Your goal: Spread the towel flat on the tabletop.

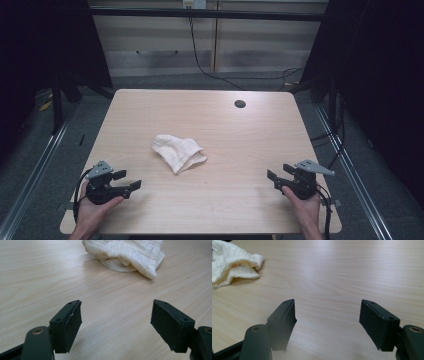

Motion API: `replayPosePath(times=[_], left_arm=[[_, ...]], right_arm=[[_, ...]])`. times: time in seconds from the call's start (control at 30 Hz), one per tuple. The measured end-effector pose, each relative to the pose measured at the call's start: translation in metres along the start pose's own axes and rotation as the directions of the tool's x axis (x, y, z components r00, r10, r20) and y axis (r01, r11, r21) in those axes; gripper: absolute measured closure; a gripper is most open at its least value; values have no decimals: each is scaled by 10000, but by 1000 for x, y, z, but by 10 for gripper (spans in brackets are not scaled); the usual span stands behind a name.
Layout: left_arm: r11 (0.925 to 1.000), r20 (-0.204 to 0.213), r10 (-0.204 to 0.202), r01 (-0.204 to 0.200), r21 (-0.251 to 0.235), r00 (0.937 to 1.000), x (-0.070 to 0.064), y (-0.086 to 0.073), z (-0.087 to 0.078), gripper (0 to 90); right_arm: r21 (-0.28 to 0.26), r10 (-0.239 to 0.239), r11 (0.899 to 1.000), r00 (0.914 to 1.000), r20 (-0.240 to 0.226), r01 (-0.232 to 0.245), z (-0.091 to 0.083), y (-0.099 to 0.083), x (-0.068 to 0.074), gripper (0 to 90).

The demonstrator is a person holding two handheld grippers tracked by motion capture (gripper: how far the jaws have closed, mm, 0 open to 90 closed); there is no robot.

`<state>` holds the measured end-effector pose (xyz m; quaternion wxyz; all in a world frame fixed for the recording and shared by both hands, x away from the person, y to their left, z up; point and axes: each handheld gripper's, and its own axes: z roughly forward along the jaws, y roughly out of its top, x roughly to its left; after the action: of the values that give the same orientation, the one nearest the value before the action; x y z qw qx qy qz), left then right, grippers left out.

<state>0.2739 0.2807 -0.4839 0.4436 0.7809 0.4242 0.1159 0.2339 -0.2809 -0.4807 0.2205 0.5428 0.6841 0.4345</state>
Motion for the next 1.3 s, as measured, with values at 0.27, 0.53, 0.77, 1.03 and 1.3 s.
replayPosePath(times=[0.27, 0.53, 0.77, 1.03, 1.3], left_arm=[[9998, 105, -97, 96, 168, 9999, 1, 0, 5, 242], [9993, 198, 75, -82, 354, 9998, 1, 7, 14, 301], [9983, 360, 426, -440, 383, 9984, -5, 35, 27, 345], [9947, 863, 860, -905, 497, 9925, -17, 76, 63, 328], [9927, 914, 868, -938, 756, 9920, -12, 95, 88, 365]], right_arm=[[190, 35, 9998, 9993, -381, -27, 0, -2, 2, 310], [215, -226, 9995, 9982, -551, 238, 1, -2, 8, 308], [274, -249, 9993, 9982, -553, 265, 1, -1, 10, 302], [476, -312, 9983, 9984, -476, 335, 3, -1, 10, 280], [508, -452, 9976, 9974, -558, 480, 3, -1, 12, 274]])
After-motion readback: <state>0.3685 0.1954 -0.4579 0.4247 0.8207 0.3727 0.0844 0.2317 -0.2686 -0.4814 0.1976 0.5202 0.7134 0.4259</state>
